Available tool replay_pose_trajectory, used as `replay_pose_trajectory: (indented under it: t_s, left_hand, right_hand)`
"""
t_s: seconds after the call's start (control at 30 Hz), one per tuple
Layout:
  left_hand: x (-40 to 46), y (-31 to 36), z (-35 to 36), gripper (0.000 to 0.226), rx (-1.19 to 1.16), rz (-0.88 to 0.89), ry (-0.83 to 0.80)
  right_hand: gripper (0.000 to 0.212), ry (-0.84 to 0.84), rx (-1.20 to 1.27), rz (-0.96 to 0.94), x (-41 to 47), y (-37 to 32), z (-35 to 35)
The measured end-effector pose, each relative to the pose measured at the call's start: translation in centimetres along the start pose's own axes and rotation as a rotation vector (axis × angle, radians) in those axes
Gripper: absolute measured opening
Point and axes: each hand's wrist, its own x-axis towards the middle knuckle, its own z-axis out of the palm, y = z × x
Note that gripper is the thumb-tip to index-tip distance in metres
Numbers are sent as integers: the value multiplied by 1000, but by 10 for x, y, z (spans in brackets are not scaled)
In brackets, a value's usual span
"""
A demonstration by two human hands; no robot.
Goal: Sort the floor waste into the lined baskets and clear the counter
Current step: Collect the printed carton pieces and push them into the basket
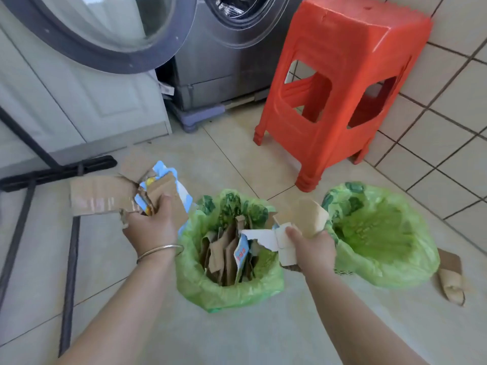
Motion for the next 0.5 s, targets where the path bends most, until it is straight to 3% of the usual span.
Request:
replay_pose_trajectory:
  t_s: [0.03,0.13,0.23,0.3,0.4,0.43,0.5]
  left_hand:
    - [0,-1,-1,8,-10,42,16]
    - [-3,-4,5,17,-68,123,8]
    - [-8,-30,19,50,104,246,-143]
    - [-15,-47,27,59,230,316,-245]
    - [-22,-72,34,30,312,443,-350]
    - [-22,-77,35,22,318,441,-370]
    - [-17,-87,38,26,360,384,-427]
  right_hand:
    - [32,32,-67,-50,1,-2,3]
    - [29,149,-202,-193,3,-8,9]
    - [31,191,-565,-400,5,-8,14]
    - [31,158,-765,-549,3,-5,19]
    - [41,98,-968,-690,0,0,40]
    - [45,67,-1009,-665,0,2,49]
    - [45,-3,-977,-522,0,6,63]
